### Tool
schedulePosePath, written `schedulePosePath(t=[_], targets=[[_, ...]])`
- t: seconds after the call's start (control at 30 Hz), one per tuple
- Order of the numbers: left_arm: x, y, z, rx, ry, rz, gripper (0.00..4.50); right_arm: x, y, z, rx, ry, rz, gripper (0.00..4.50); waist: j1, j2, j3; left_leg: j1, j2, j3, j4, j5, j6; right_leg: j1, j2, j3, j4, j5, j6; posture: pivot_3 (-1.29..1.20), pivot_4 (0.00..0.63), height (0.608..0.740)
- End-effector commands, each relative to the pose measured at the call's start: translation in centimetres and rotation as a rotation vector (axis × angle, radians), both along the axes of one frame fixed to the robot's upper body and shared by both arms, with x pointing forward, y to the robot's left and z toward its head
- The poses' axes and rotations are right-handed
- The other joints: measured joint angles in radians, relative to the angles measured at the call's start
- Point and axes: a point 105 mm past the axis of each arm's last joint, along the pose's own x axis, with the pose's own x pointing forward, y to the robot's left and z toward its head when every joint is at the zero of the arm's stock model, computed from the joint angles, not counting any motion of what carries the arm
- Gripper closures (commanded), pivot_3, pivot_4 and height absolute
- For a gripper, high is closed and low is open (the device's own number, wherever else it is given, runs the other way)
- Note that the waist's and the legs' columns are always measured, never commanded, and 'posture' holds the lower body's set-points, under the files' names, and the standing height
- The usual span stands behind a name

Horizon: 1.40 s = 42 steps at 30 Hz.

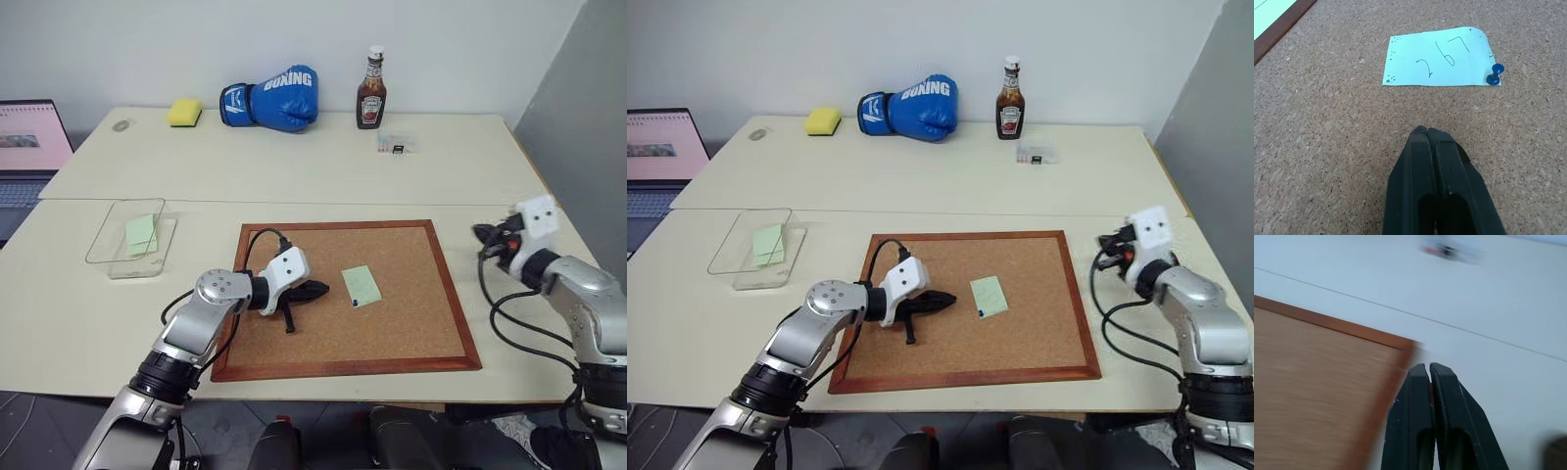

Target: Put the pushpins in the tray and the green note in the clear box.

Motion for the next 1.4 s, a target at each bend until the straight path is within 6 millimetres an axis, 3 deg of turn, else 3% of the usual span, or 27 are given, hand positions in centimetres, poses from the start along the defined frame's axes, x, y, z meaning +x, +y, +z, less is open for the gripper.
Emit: schedulePosePath(t=[0.03, 0.17, 0.37, 0.77, 0.9, 0.93, 1.23, 1.4], targets=[[-1.2, 0.6, -3.5, 0.083, 0.121, 0.002, 4.50, 0.2, -3.0, 1.5, -0.038, -0.066, -0.124, 4.44, 0.000, 0.000, 0.000, 0.000, 0.000, 0.000, 0.000, 0.000, 0.000, 0.000, 0.000, 0.000, 0.000, 0.000, 0.001, 0.00, 0.150, 0.740], [-1.2, 0.7, -3.6, 0.083, 0.125, 0.002, 4.50, 0.5, -5.0, 0.7, 0.014, -0.052, -0.222, 4.44, -0.001, 0.001, 0.000, 0.000, 0.000, 0.000, 0.000, 0.000, 0.000, 0.000, 0.000, 0.000, 0.000, 0.001, 0.001, 0.00, 0.150, 0.740], [-1.4, 0.6, -3.7, 0.077, 0.130, 0.002, 4.50, 1.6, -6.1, -1.0, 0.069, -0.019, -0.278, 4.44, -0.003, 0.001, 0.000, 0.000, 0.000, 0.000, 0.000, 0.000, 0.000, 0.000, 0.000, 0.001, 0.000, 0.001, 0.001, 0.00, 0.150, 0.740], [-1.6, 0.9, -3.7, 0.078, 0.132, 0.014, 4.50, 2.1, -5.5, -3.8, 0.122, 0.067, -0.266, 4.44, -0.006, 0.001, -0.001, 0.001, 0.000, 0.000, 0.000, 0.000, 0.000, 0.001, 0.000, 0.001, 0.000, 0.001, 0.002, 0.00, 0.150, 0.740], [-1.6, 0.8, -3.7, 0.077, 0.132, 0.014, 4.50, 2.1, -5.6, -3.5, 0.088, 0.053, -0.259, 3.76, -0.006, 0.001, -0.001, 0.001, 0.000, 0.000, 0.000, 0.000, 0.000, 0.001, 0.000, 0.001, 0.000, 0.001, 0.002, 0.00, 0.150, 0.740], [-1.6, 0.8, -3.7, 0.077, 0.132, 0.014, 4.50, 2.1, -5.5, -3.3, 0.088, 0.041, -0.258, 3.41, -0.006, 0.001, -0.001, 0.001, 0.000, 0.000, 0.000, 0.000, 0.000, 0.001, 0.000, 0.001, 0.000, 0.001, 0.002, 0.00, 0.150, 0.740], [-1.3, 0.7, -3.6, 0.076, 0.124, 0.013, 4.50, 1.8, -4.8, -0.3, 0.025, -0.087, -0.208, 1.65, -0.006, 0.002, -0.001, 0.000, 0.000, 0.000, 0.000, 0.000, 0.000, 0.001, 0.000, 0.001, 0.000, 0.001, 0.002, 0.00, 0.150, 0.740], [-1.0, 0.4, -3.6, 0.076, 0.120, 0.007, 4.50, 1.5, -2.9, 2.4, -0.030, -0.183, -0.122, 1.65, -0.006, 0.002, -0.001, 0.001, 0.000, 0.000, 0.000, 0.000, 0.000, 0.001, 0.000, 0.001, 0.000, 0.001, 0.002, 0.00, 0.150, 0.740]])
